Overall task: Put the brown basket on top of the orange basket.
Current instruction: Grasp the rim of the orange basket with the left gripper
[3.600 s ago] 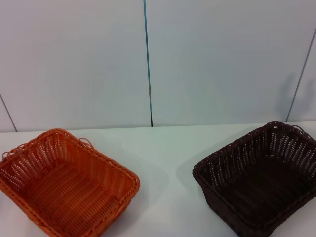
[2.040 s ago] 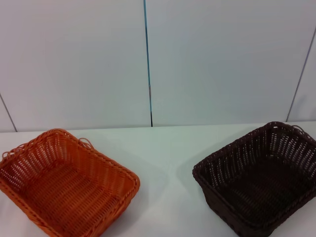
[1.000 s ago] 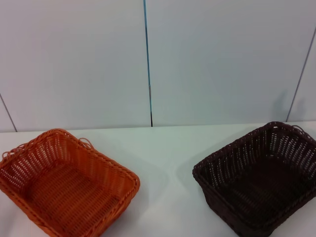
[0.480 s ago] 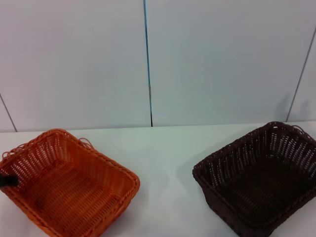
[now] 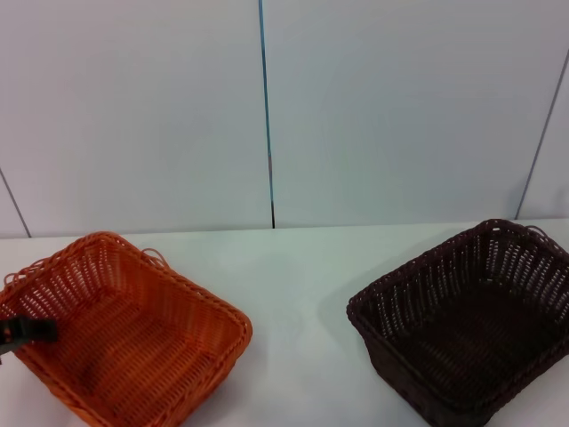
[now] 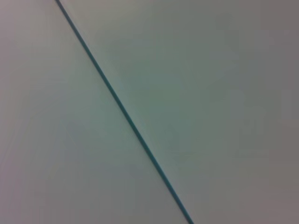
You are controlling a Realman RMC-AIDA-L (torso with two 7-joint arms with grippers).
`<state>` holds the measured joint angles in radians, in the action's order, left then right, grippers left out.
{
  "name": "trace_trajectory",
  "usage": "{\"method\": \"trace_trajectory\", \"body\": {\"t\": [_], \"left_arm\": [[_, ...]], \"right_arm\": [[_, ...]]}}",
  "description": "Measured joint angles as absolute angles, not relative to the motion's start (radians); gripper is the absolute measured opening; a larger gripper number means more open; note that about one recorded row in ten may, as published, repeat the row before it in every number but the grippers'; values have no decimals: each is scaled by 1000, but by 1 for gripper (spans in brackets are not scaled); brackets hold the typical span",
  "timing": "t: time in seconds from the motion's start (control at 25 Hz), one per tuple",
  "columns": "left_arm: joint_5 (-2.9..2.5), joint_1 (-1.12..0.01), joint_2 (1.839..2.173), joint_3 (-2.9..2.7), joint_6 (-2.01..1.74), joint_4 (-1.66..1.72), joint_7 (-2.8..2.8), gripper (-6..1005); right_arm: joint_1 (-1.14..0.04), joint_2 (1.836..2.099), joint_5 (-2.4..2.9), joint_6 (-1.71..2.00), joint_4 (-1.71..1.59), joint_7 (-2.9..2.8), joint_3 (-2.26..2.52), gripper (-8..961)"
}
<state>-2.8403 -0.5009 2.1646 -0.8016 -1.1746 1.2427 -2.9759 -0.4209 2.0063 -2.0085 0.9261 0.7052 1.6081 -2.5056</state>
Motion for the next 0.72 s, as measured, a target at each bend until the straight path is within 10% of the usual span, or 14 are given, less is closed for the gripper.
{"method": "trace_trajectory", "body": {"t": [0.72], "left_arm": [[-2848, -540, 2164, -768, -1086, 1075, -2979, 873]], "right_arm": [[-425, 2010, -2009, 900, 699, 1656, -2507, 797]]}}
